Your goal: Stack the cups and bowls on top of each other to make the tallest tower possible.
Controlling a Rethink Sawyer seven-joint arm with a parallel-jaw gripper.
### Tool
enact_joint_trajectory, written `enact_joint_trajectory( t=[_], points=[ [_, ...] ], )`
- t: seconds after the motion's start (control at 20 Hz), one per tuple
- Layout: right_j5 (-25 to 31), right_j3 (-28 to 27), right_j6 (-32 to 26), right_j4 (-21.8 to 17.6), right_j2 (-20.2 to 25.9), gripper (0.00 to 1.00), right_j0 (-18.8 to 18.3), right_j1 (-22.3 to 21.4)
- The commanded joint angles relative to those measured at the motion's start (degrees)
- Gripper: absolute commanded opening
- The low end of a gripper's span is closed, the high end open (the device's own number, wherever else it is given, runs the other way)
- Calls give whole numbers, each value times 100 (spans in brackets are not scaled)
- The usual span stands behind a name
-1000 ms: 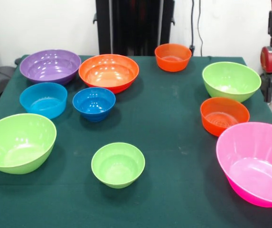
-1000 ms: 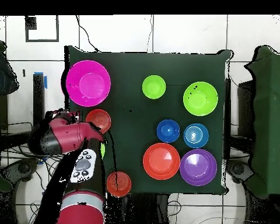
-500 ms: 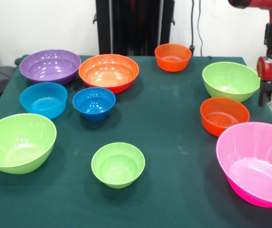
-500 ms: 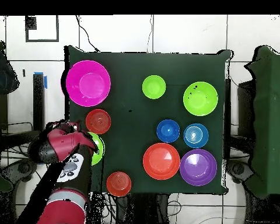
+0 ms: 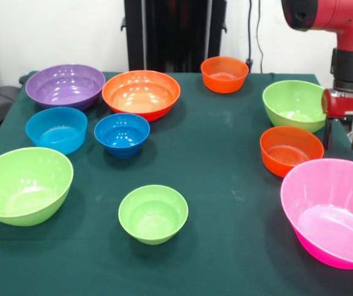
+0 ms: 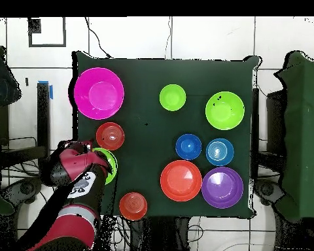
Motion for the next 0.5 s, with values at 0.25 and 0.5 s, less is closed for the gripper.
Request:
enact_joint_trajectory(
  t=[0.25,0.5],
  points=[
    [-490,412,1082,-13,371,100,-143,261],
    [-508,461,963,-121,420,100,-218,205]
  ],
)
